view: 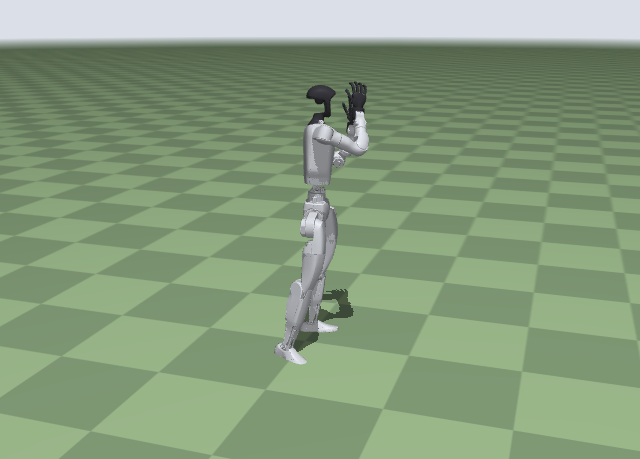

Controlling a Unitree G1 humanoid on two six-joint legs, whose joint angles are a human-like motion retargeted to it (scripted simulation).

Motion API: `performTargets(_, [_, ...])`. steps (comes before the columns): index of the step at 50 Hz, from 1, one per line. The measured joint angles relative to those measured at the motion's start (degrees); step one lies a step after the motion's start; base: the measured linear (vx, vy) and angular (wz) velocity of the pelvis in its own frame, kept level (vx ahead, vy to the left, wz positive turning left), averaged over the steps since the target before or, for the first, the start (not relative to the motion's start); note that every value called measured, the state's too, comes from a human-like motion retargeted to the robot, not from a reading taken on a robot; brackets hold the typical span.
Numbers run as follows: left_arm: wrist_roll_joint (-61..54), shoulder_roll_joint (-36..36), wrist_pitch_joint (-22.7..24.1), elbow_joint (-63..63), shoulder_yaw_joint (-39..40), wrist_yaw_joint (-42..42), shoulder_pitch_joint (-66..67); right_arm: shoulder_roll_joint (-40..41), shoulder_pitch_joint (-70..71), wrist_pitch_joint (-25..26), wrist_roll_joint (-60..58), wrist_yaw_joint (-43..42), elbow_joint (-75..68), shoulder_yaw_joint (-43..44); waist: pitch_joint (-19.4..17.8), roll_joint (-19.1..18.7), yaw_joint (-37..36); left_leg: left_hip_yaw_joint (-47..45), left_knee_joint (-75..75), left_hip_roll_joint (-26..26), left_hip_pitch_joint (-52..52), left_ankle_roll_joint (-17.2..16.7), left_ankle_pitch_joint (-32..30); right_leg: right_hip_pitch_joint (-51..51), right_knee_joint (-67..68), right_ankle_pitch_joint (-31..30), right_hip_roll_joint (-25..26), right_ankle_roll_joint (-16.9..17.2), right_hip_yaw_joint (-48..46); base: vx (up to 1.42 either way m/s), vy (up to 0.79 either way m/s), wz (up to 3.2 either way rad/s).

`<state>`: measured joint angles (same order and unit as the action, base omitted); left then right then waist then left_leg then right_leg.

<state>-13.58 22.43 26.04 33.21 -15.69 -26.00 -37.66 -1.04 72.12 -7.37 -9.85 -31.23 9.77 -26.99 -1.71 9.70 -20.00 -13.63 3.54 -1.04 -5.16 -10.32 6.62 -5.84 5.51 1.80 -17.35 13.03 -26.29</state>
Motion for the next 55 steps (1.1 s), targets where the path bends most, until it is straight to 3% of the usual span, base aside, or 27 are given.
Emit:
performTargets(5, [-2.3, 1.4, -1.0, -3.8, 1.6, 0.7, -5.7, -3.7, -11.0, -2.9, 1.6, 2.8, 7.4, -2.8, -0.7, -1.0, 2.3, -0.9, -0.3, -0.1, -0.5, -0.2, 0.1, 0.0, 0.1, -0.1, 0.0, -0.2, 1.0, -0.02, 0.01, -0.08])
performTargets(11, [-4.3, -3.0, -0.2, -11.5, 3.1, -5.3, -14.3, -6.0, -17.3, -4.0, 0.9, 12.5, 12.2, -4.8, -0.8, -2.9, 5.6, -4.0, 0.0, -0.6, -1.3, -0.5, 0.1, 1.8, 0.8, -0.3, 0.6, 0.4, 4.3, -0.06, 0.00, -0.46])
performTargets(16, [-1.9, -4.8, -0.3, -8.5, -1.0, -0.8, -5.4, -2.8, -11.4, -2.7, 3.6, 4.2, 5.6, 0.7, -1.6, -4.0, 8.5, -8.0, -0.7, -1.0, -2.4, 0.3, 1.0, 3.0, 0.4, -1.0, 1.3, 1.2, 8.6, -0.05, -0.04, -0.73])
performTargets(20, [-1.3, -4.2, -1.6, -7.2, -6.5, 2.9, -3.3, -5.5, -10.5, -2.6, 6.3, -2.5, 3.9, 3.6, -1.6, -4.1, 11.4, -10.1, -1.0, -1.2, -2.8, 0.8, 1.2, 3.5, -0.5, -1.6, 1.8, 1.9, 10.7, -0.04, -0.05, -0.49])
performTargets(25, [-3.2, -4.0, -4.0, -15.4, -5.9, 2.2, -15.9, -13.8, -17.6, -4.4, 7.9, 0.3, 10.1, 0.1, -1.2, -5.5, 15.2, -11.9, -0.5, -2.1, -3.0, 0.4, 0.6, 4.2, -1.3, -2.0, 3.1, 2.0, 12.1, -0.04, -0.07, -0.32])
performTargets(30, [-5.3, -7.4, -3.2, -23.7, -3.5, -3.4, -25.6, -15.9, -20.0, -4.0, 6.5, 5.8, 15.5, -2.0, -1.2, -7.8, 18.9, -14.9, -0.2, -3.1, -3.5, -0.1, 0.1, 5.7, -1.3, -2.3, 4.6, 2.0, 14.9, -0.03, -0.08, -0.54])
performTargets(40, [-0.8, -9.5, -2.2, -10.6, -11.9, 5.4, -9.9, -13.8, -11.4, -3.9, 9.3, -5.9, 7.7, 7.2, -2.8, -11.5, 23.5, -23.3, -1.3, -6.6, -5.3, -0.2, 0.4, 8.0, -3.2, -4.2, 10.1, 2.0, 22.2, -0.01, -0.13, -0.77])
performTargets(49, [1.5, -11.1, -3.1, -24.8, -6.6, -4.8, -25.6, -22.4, -25.7, -6.7, 7.7, 2.5, 22.2, 1.5, -2.5, -15.0, 29.9, -24.1, -0.8, -7.3, -5.3, -1.3, -0.5, 8.1, -4.2, -4.1, 11.3, 2.0, 22.5, 0.01, -0.04, -0.07])
performTargets(55, [1.4, -13.7, 0.1, -19.3, -8.1, -1.5, -15.5, -22.6, -17.5, -6.6, 7.8, -0.9, 16.6, 7.0, -3.3, -16.2, 32.7, -26.8, -0.9, -7.6, -6.2, -1.1, -0.5, 8.8, -4.1, -4.3, 12.3, 2.0, 25.0, 0.02, -0.06, -0.39])
